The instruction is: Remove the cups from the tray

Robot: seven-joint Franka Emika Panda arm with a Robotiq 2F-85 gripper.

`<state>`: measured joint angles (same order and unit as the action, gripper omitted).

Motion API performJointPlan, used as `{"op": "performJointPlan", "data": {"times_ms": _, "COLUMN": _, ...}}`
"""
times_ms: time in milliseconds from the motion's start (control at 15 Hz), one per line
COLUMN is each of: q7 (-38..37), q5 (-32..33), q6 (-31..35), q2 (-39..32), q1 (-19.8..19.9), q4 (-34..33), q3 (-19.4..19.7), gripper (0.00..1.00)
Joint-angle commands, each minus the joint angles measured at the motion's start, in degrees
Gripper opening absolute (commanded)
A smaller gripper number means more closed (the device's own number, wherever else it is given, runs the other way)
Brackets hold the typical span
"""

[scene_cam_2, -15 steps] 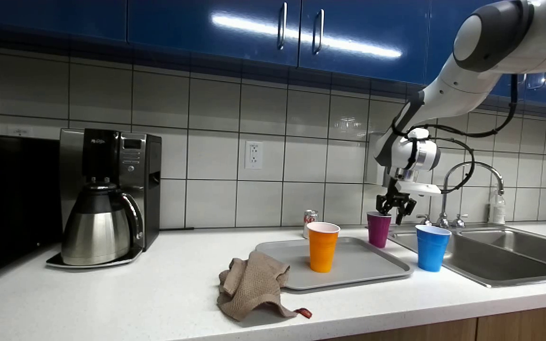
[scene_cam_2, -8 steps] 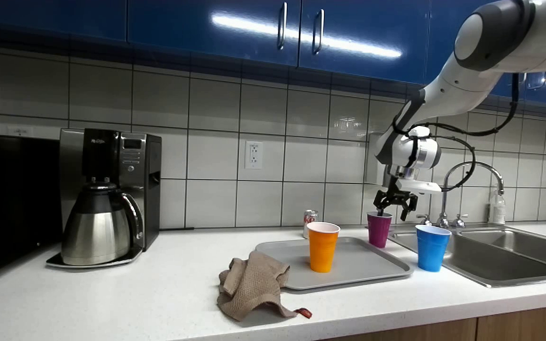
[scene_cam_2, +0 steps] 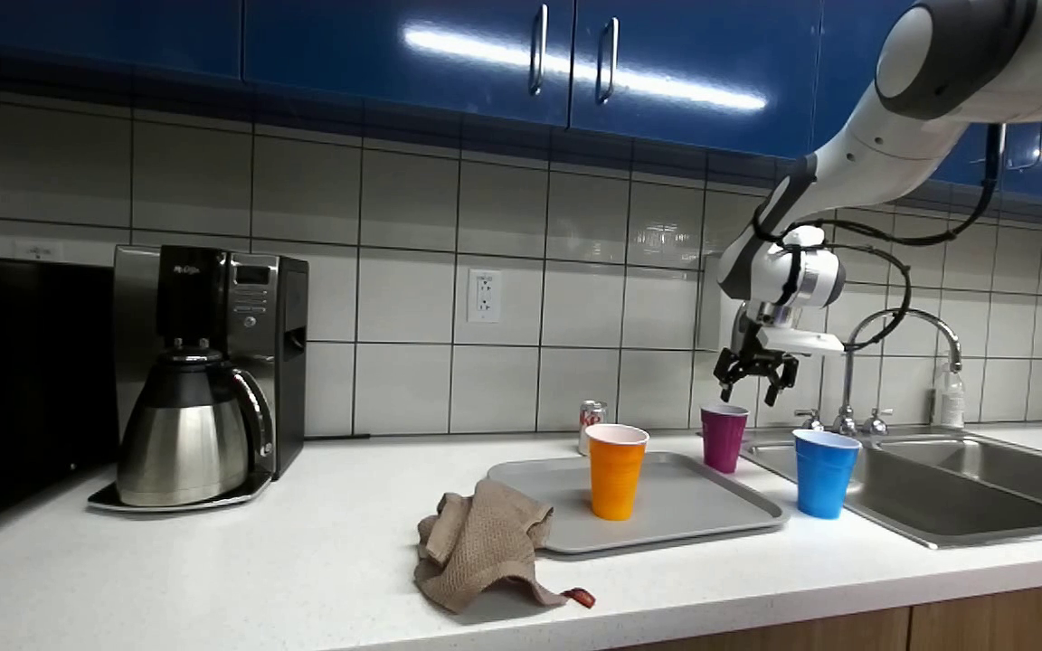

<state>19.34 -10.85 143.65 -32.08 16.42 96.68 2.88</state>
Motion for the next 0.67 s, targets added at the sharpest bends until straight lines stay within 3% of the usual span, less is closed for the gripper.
{"op": "performJointPlan", "data": {"times_ms": 0, "q7": -0.4, "q5": 0.9, "q6": 0.0, "q2": 5.2, "q1": -0.1, "q4": 4.6, "q3": -0.7, "gripper": 1.0}}
{"op": "performJointPlan", "data": {"times_ms": 600, "q7": -1.7, "q5": 1.1, "q6": 0.5, "q2": 14.2, "q1": -4.4, "q4": 13.8, "q3": -1.2, "gripper": 1.0}}
